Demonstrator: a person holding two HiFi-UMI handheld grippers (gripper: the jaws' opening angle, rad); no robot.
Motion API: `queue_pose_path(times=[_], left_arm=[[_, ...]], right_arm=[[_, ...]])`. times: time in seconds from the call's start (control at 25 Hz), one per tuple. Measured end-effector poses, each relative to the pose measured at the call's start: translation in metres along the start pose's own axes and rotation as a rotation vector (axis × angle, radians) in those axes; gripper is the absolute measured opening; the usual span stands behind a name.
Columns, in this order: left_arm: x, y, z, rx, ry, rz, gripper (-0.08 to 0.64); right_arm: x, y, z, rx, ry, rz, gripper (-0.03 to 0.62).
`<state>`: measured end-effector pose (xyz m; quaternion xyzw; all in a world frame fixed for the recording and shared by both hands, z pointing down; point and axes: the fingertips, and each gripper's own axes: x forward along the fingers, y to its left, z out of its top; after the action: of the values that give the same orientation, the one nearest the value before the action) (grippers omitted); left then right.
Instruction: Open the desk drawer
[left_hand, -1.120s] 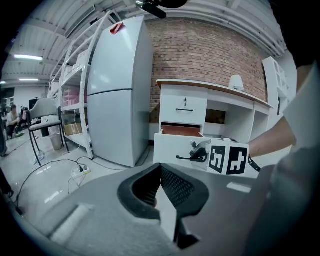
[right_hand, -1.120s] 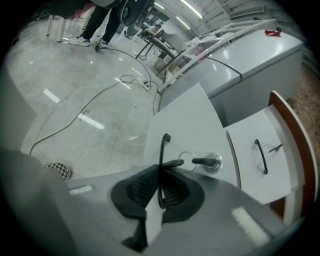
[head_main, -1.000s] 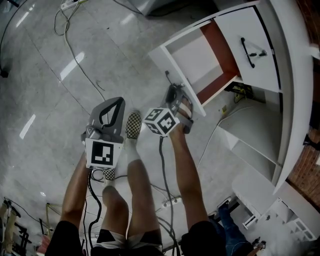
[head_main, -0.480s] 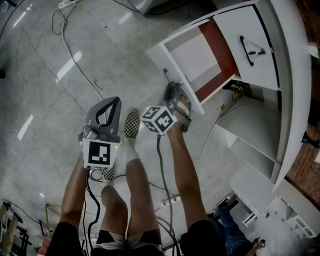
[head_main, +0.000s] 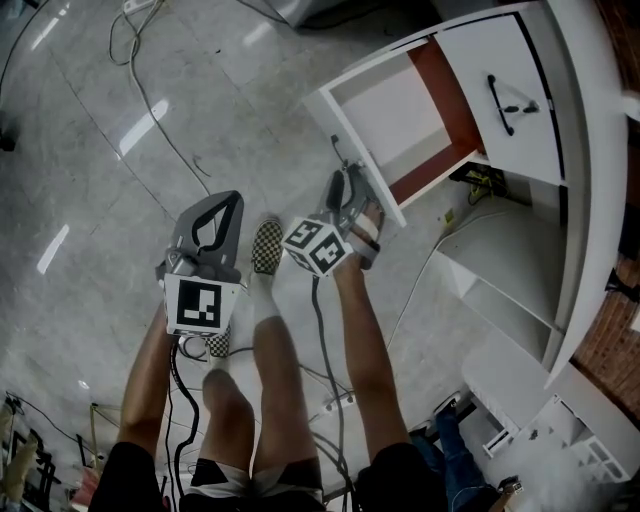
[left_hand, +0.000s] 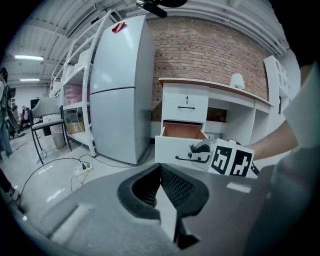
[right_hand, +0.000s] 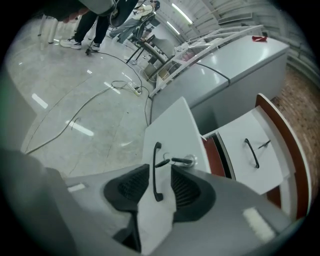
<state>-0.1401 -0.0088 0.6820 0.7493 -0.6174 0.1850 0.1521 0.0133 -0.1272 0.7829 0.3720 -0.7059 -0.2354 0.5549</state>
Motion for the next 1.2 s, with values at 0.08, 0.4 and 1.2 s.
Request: queue_pose_path(times=[0.08, 0.4, 1.2], left_arm=[[-0.001, 0.000, 0.002, 0.002, -0.002, 0.003, 0.011], [-0.008, -0.006, 0.004, 0.017, -0.001, -0.001, 0.011], [-0.111, -0.016, 0.194, 0.025, -0.080, 0.052, 0.011]], right_arm=[[-0.001, 0.003, -0.002, 0.019, -0.010, 0.009, 0.201], [-0.005, 0.013, -0.007, 0.043, -0.002, 0.053, 0.276], [-0.164, -0.160, 0.033, 0.320, -0.072, 0.055, 0.278]])
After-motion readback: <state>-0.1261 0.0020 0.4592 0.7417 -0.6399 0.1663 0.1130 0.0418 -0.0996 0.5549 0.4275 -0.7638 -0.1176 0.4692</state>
